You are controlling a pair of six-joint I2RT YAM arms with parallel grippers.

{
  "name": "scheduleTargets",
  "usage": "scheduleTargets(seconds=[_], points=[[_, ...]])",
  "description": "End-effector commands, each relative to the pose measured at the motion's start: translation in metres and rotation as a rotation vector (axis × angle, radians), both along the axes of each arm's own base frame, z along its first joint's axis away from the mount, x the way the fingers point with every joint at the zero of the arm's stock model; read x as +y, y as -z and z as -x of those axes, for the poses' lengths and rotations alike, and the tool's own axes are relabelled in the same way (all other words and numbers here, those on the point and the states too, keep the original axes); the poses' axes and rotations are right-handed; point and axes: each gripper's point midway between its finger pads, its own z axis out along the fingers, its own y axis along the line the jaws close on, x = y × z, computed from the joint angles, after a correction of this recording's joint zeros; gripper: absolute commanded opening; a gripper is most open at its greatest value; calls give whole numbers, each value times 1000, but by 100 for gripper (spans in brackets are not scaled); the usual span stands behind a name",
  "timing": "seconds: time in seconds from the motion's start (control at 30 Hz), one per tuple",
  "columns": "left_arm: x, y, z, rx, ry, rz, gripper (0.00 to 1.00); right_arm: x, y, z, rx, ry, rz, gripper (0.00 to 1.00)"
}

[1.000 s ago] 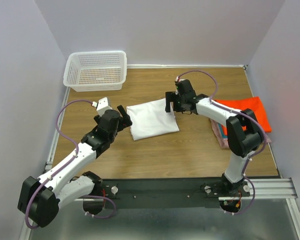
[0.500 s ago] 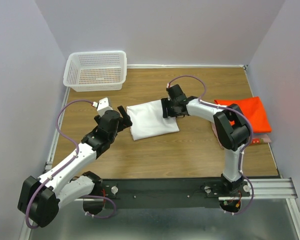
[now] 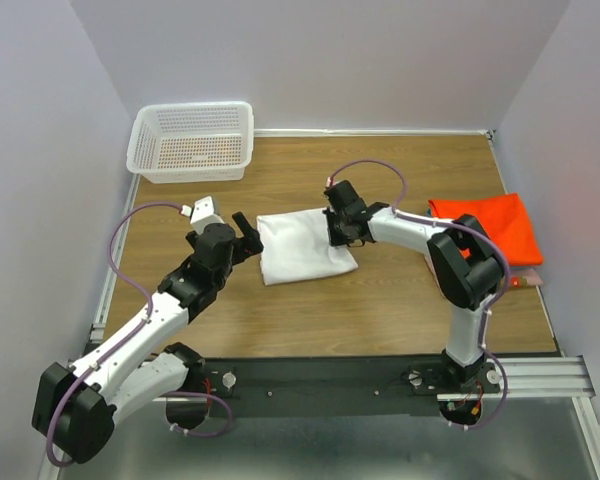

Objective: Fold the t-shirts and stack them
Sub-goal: Neatly place the folded tshirt to the corner

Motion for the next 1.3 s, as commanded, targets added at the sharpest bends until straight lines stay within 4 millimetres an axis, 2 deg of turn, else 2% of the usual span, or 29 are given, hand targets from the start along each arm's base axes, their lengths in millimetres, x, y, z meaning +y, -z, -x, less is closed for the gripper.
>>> scheduleTargets(seconds=[0.0,0.1,0.27,0.47,0.53,0.67,0.97,1.17,1.27], points=[[2,-12,-1,-48,1,16,98,-49,7,46,87,34,162,0],[2,-14,0,-60,-1,25,98,-82,2,66,97,80,254,1],[1,-17,2,-76,12,40,98,-133,-23,90,60,150,403,0],[0,-16,3,-78,17,46,98,-183,-59,89,-27,254,643,0],[1,-16,3,-78,14,43,98,-189,-69,86,-47,257,686,0],[0,-16,2,-80,16,44,98,-216,-97,80,-142,321,842,0],[2,-11,1,-72,9,28,98,-239,-149,67,-232,336,957,0],[2,-6,0,-58,7,18,98,-254,-177,58,-255,376,937,0],[3,-3,0,-48,1,9,98,-255,-190,54,-268,366,929,0]])
